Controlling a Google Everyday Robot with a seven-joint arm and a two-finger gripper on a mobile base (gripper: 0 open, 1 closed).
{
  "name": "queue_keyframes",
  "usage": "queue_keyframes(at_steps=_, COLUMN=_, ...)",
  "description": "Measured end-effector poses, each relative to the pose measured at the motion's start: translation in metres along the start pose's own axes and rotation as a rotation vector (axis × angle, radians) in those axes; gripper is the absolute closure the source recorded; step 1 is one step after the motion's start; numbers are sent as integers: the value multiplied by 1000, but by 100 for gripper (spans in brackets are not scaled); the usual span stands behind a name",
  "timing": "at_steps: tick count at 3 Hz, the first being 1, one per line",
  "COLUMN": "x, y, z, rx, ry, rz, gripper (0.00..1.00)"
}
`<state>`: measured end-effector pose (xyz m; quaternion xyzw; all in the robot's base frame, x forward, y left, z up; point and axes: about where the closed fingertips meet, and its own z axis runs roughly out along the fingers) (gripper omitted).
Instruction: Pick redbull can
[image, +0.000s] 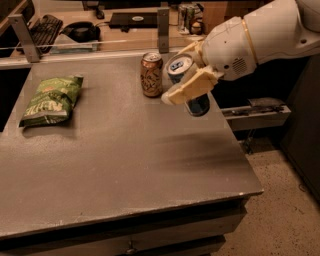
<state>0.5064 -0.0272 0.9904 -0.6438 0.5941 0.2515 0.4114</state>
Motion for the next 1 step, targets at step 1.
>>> queue_keyframes(at_steps=1, x=0, y=0, z=0, rx=0, ry=0, rz=0, gripper=100)
